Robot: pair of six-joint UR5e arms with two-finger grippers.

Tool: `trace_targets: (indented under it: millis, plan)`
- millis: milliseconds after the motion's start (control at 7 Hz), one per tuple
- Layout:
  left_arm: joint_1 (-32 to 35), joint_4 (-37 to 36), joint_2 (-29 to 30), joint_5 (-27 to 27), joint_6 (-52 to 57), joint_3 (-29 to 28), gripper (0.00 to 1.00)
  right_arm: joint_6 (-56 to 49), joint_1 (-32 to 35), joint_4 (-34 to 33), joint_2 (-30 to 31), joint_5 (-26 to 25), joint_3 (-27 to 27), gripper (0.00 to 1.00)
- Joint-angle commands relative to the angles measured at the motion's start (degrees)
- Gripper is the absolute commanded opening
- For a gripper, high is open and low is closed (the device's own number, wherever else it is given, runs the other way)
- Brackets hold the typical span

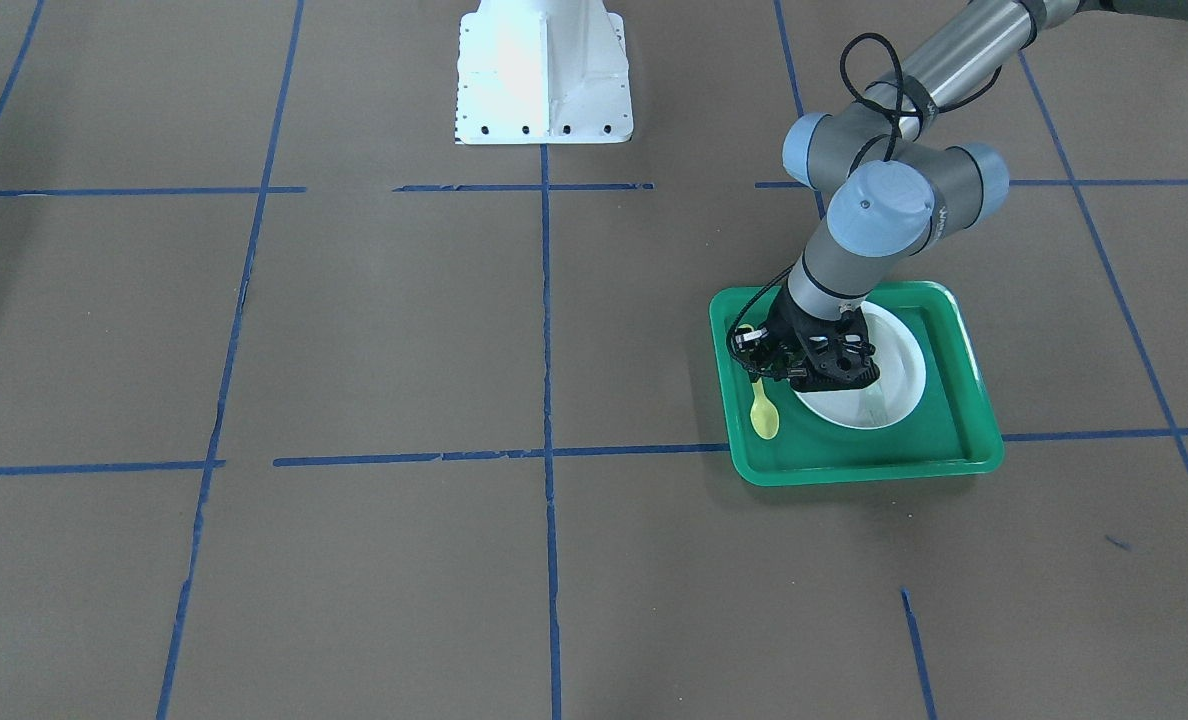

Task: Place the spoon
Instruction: 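Lift the yellow spoon off the plate and carry it beside the plate, then lower the spoon onto the tray and open the left gripper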

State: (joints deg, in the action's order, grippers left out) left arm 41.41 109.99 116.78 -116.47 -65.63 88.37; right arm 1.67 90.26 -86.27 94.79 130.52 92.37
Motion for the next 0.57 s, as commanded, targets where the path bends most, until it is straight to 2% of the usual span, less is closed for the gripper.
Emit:
trace_targets:
  millis: [0, 143, 429]
  plan:
    - [0.42, -0.30, -0.23, -0.25, 0.06, 2.05, 0.58, 0.00, 0.00, 0.05, 0.04, 0.00, 0.00, 1.00]
    - [1.12, -0.30, -0.58, 0.18, -0.64, 3.29, 0.99, 0.00, 0.00, -0.04, -0.05, 0.00, 0.00, 1.00]
    - [4.97, -0.30, -1.02, -0.34, 0.66, 3.56, 1.00, 0.00, 0.00, 0.05, 0.04, 0.00, 0.00, 1.00]
